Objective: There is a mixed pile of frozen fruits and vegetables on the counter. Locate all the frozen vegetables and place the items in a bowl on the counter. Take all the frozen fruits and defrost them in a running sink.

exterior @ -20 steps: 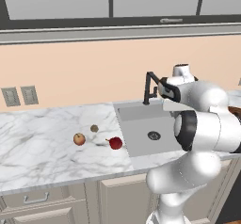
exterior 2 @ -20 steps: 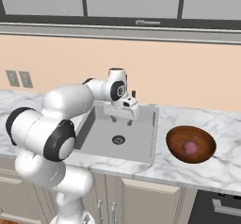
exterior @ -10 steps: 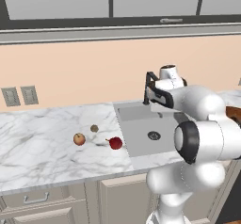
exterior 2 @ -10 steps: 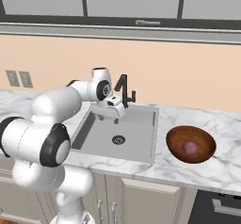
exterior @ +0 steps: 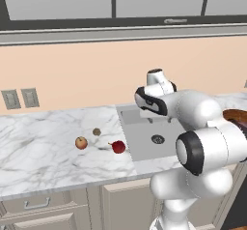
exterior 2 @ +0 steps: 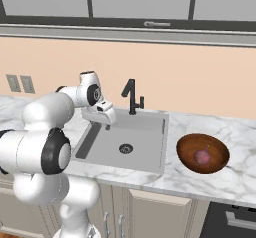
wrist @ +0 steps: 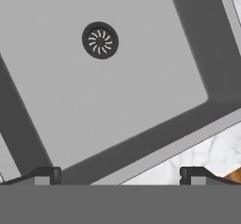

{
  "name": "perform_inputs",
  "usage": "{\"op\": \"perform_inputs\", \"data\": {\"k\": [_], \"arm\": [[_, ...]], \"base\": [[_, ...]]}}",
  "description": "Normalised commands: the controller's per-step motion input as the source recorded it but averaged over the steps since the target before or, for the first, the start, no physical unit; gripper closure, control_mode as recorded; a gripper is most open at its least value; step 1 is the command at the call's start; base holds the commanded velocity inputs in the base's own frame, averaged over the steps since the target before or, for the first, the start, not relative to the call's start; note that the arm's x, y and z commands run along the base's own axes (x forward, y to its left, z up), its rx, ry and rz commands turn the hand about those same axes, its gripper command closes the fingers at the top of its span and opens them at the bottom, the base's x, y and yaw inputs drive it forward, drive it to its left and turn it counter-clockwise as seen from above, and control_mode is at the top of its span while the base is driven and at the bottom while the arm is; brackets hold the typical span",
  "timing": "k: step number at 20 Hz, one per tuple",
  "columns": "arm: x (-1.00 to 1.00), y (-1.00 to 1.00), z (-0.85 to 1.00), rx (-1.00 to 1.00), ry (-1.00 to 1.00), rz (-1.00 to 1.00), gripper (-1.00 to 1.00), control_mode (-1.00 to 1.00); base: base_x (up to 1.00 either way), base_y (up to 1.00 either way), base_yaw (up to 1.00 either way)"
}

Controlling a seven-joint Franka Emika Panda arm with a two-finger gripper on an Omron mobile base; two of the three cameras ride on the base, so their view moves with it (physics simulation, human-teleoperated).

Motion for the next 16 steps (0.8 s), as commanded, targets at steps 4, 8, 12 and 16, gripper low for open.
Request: {"op": "perform_inputs", "data": {"k": [4,8,12,16], "arm": [[0.17,0.62,-0.01,0.0,0.03,0.02,-1.0,-1.0],[0.22,0.6,-0.03,0.0,0.02,0.01,-1.0,-1.0],[0.24,0.61,-0.1,0.0,0.03,0.01,-1.0,-1.0],[0.18,0.58,-0.14,-0.02,0.08,0.01,-1.0,-1.0]], "base": [[0.0,0.0,0.0],[0.0,0.0,0.0],[0.0,0.0,0.0],[0.0,0.0,0.0]]}}
